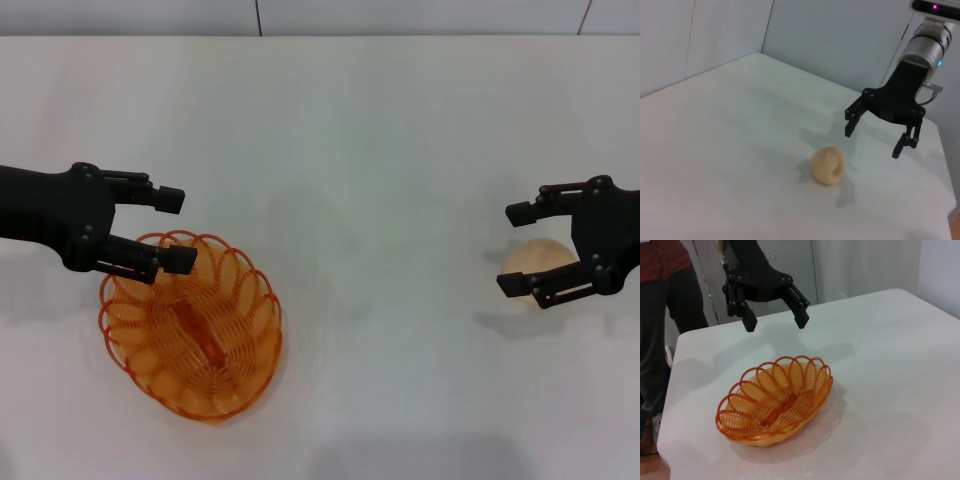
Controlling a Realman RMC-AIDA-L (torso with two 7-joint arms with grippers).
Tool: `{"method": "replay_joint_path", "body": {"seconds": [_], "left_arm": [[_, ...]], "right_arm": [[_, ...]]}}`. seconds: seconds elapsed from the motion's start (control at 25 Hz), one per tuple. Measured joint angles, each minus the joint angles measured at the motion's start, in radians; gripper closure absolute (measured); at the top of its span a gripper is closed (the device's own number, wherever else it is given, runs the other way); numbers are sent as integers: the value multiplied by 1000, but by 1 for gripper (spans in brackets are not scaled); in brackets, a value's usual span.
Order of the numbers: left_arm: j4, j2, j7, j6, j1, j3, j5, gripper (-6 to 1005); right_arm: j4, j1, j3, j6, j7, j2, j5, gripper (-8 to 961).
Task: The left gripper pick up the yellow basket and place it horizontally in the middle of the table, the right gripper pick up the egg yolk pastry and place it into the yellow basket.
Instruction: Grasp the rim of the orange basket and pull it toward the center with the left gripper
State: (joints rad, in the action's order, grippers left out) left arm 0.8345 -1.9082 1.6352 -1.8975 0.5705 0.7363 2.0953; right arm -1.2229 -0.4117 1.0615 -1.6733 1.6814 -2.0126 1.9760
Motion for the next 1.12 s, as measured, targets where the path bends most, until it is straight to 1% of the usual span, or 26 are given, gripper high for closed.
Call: {"method": "replay_joint_path", "body": {"seconds": [0.44,0.52,0.6,0.72,0.92,1.04,1.12], "left_arm": [[0,1,2,4,3,0,1,114],[0,2,16,12,3,0,9,114],[2,8,58,33,4,0,30,115],[38,20,160,54,6,0,91,116],[147,24,312,59,10,0,214,117],[177,30,366,57,29,0,291,118],[183,36,393,58,50,0,366,118]], "right_arm": [[2,-4,0,3,0,0,2,96],[2,-4,0,4,0,0,3,96],[2,-4,0,8,0,0,3,96],[2,-4,0,14,0,0,3,96],[2,-3,0,20,-1,0,1,96],[2,-3,0,22,-2,0,0,96],[2,-3,2,22,-2,0,-1,96]]}}
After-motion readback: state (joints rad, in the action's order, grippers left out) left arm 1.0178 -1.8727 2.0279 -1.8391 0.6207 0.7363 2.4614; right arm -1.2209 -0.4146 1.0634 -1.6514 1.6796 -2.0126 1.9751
